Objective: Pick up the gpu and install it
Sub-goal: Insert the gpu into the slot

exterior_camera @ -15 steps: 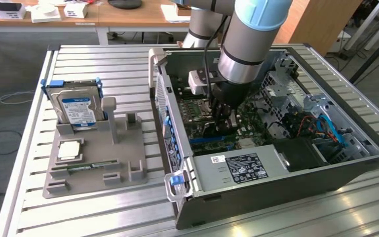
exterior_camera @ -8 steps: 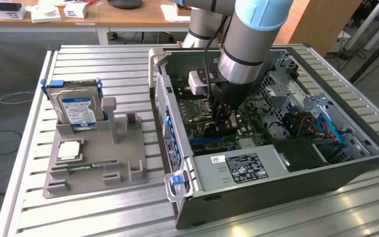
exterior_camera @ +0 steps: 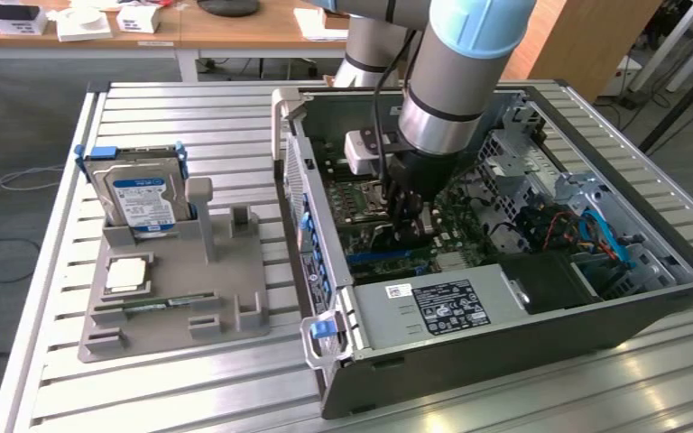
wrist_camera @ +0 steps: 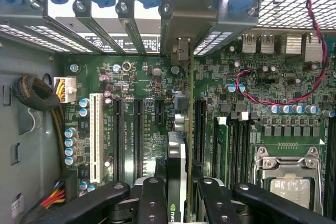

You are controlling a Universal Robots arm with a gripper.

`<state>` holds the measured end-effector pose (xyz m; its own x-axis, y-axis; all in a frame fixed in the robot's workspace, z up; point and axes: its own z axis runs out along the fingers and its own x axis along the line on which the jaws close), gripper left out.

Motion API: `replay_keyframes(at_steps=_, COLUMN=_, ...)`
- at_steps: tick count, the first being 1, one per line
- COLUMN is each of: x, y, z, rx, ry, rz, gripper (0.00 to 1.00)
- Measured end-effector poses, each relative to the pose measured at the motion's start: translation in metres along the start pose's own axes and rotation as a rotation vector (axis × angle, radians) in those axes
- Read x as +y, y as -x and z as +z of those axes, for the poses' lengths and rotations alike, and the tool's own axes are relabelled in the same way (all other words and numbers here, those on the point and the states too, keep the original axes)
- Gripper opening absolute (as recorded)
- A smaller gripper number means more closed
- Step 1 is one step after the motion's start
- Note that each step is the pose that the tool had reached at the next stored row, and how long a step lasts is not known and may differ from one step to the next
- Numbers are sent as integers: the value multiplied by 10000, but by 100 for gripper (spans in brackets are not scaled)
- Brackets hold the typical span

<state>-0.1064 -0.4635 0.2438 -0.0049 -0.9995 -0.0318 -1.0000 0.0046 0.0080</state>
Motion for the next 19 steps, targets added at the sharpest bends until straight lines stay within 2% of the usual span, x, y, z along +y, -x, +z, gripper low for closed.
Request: replay_keyframes(at_steps=19, x=0, y=-1, z=30, rx=1, ry=0, rz=0, gripper=27)
